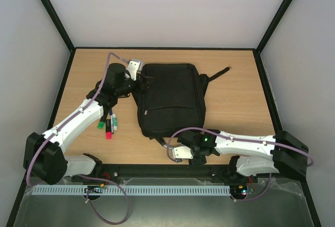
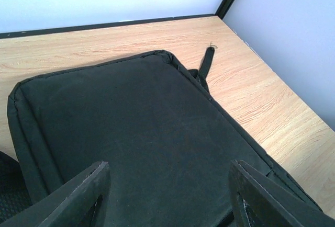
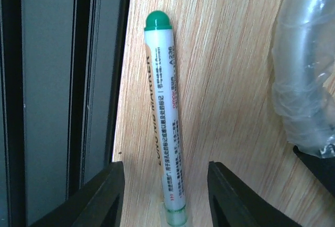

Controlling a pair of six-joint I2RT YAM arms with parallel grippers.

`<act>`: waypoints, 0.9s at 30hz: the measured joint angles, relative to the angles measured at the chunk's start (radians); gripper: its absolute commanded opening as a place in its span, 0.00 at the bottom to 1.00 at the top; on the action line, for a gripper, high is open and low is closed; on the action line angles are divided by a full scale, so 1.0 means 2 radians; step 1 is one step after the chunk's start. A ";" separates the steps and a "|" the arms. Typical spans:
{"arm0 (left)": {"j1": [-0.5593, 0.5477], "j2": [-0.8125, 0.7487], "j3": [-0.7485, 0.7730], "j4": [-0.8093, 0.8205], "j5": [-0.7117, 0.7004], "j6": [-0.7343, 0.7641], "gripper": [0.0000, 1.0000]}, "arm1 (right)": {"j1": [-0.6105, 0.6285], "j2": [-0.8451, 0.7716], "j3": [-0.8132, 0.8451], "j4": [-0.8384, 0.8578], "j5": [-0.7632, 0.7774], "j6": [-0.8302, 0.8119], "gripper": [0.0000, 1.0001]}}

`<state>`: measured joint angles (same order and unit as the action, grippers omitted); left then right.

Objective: Pack the student bag
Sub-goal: Pick up the stationery from the center of the board.

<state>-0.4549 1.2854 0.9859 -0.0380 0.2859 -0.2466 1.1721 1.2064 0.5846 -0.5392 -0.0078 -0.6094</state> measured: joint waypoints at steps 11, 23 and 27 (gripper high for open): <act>0.000 0.000 0.000 0.000 0.002 0.000 0.64 | 0.000 0.023 -0.003 0.023 0.012 0.006 0.20; 0.000 0.000 0.000 0.000 0.003 0.000 0.64 | 0.000 0.018 0.005 0.014 0.023 0.013 0.01; 0.000 0.000 0.000 0.000 0.003 0.000 0.64 | 0.000 -0.019 0.039 -0.008 0.022 0.013 0.01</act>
<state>-0.4549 1.2854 0.9859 -0.0383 0.2916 -0.2466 1.1721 1.1690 0.6624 -0.5552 0.0353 -0.5835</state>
